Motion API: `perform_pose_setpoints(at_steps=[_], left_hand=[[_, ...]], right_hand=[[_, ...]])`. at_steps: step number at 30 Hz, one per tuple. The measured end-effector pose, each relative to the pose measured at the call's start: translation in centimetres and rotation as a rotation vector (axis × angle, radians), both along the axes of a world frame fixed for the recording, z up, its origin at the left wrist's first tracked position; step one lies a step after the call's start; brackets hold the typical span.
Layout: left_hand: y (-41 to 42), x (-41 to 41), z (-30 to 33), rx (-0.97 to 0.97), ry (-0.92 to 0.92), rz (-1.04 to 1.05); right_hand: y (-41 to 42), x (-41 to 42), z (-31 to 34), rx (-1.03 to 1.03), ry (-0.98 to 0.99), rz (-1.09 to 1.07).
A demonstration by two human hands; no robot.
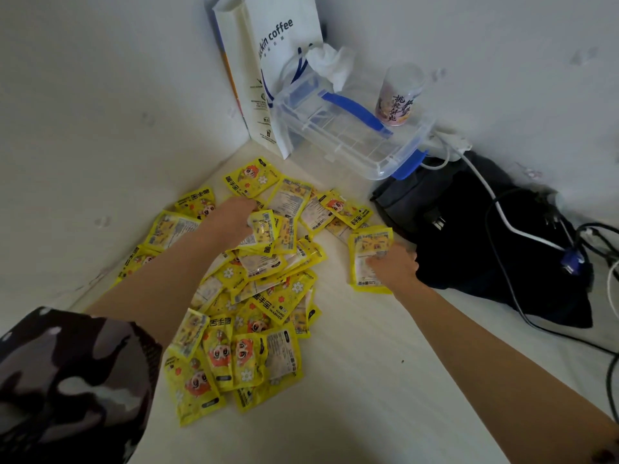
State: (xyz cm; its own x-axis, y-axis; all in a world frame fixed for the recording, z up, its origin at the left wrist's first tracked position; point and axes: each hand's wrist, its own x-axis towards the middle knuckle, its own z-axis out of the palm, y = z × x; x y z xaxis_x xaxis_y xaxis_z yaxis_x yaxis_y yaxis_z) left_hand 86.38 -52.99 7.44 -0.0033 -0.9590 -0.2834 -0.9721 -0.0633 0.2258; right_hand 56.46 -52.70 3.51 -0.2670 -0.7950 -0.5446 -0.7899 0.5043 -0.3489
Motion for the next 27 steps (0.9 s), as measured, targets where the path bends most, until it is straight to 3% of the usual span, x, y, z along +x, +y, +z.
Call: perform_pose_setpoints(at_steps=[6,12,21,27], left_hand=[[-0.8,0.3,-0.9,0.084,-0.098,-0.073],[-0.4,0.1,-0.5,0.0,-0.137,-0.115],[1.4,1.0,-0.6,0.01,-0.03,-0.048],[-0.2,1.5,-0.8,0.088,-0.175,-0.119]], right_hand=[[0.3,0.8,-0.3,0.037,0.045,0.058],[0.7,1.0,-0.1,0.014,0.043,0.035],[2.1,1.1,0.7,-0.083,-0.064,0.041],[3.5,0.8,0.2,-0.151,-0.137,0.021]])
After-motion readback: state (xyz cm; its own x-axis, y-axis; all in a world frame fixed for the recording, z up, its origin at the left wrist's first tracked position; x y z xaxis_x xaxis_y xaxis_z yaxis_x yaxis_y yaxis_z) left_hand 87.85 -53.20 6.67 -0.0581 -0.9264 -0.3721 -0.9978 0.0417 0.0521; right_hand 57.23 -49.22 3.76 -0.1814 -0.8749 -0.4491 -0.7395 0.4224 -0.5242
